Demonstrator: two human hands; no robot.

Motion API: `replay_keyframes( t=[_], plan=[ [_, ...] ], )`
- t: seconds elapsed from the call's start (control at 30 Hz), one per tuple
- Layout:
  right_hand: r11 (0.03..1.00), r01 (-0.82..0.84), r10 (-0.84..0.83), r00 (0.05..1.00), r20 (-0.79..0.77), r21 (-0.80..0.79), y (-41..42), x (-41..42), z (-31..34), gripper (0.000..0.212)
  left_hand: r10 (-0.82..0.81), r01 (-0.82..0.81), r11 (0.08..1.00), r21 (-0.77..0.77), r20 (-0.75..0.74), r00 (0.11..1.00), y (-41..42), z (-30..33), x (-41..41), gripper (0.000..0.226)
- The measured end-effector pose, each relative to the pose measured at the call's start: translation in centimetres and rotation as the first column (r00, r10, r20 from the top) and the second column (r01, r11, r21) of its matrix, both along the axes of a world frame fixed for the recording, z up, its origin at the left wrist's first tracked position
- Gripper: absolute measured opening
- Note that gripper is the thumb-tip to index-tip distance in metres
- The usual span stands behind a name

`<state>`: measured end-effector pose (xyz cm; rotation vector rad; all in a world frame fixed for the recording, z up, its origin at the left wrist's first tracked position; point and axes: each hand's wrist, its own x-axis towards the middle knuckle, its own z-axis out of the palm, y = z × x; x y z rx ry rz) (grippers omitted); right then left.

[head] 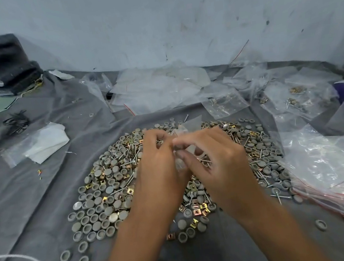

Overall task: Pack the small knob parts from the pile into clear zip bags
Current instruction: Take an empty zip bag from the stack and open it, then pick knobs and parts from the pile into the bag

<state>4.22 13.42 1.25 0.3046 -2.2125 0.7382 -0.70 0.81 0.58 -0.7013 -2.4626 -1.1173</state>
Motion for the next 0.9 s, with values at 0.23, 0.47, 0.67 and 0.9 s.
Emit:
replay_keyframes(
  t=[0.23,0.47,0.67,0.9],
  plan=[
    [0.974,0.125,-0.131,0.991,0.019,0.191,0.7,0.2,-0.2,0.019,-0.008,0.011,0.997,-0.078,0.030,1.000,-1.6,1.2,0.3,0.045],
    [0.969,-0.055,0.043,0.998,0.053,0.241,-0.4,0.6,0.1,0.022,-0.091,0.104,0.984,-0.142,0.096,0.991,-2.2,2.2,0.8,0.037],
    [0.932,0.160,-0.178,0.984,0.027,0.324,-0.9,1.0,0.3,0.009,-0.071,0.104,0.967,-0.233,0.145,0.987,-2.0,2.2,0.7,0.039],
    [0.976,0.178,-0.194,0.973,0.125,0.128,-0.4,1.1,-0.4,0.017,-0.011,0.054,0.967,-0.247,0.171,0.985,-2.6,2.5,0.6,0.049]
  ],
)
